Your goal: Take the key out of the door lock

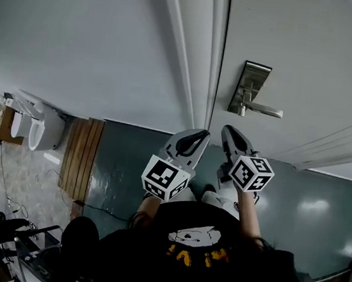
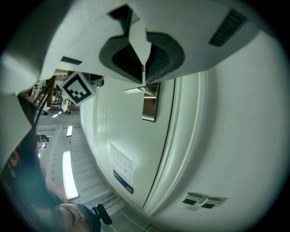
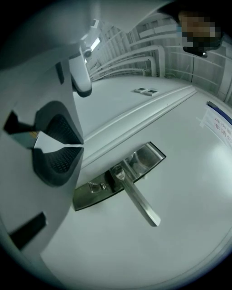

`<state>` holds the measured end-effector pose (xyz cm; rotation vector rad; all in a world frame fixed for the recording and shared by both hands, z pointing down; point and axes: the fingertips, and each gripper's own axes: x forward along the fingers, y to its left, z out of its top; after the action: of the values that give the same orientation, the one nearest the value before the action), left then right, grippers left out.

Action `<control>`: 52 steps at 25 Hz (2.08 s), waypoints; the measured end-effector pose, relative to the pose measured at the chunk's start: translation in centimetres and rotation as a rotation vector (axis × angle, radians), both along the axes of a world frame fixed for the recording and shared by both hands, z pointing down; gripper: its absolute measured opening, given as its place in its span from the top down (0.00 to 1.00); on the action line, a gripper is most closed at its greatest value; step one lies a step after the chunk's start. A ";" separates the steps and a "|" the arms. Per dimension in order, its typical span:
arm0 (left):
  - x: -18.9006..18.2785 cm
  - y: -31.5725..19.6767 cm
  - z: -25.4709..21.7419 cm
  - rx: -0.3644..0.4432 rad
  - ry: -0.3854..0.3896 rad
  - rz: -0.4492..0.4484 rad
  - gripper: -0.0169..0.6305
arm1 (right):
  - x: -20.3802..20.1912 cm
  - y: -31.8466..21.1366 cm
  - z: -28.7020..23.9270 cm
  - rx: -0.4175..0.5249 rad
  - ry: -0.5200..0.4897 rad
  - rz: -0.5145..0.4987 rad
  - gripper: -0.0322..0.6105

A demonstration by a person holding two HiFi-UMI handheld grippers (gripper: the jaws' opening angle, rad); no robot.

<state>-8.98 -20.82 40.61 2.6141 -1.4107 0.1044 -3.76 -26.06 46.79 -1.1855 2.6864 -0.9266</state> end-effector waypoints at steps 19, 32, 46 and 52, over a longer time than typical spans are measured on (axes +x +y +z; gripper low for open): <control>2.6 -0.5 -0.5 0.033 0.014 0.217 0.94 | 5.0 -4.6 3.0 -0.146 -0.190 0.230 0.75; 2.7 -0.9 -0.7 0.046 0.015 0.228 0.94 | 4.7 -8.9 5.1 -0.226 -0.287 0.266 0.73; 0.7 -1.2 -0.7 0.043 -0.001 0.176 0.94 | 4.3 -9.8 4.8 -0.275 -0.540 0.318 0.88; 0.8 -0.8 -0.7 0.043 -0.003 0.183 0.94 | 4.5 -9.8 4.9 -0.308 -0.626 0.383 0.90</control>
<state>-8.17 -21.65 39.94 2.7751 -1.1840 0.1021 0.79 -35.81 51.69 -1.1463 1.8045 -1.3841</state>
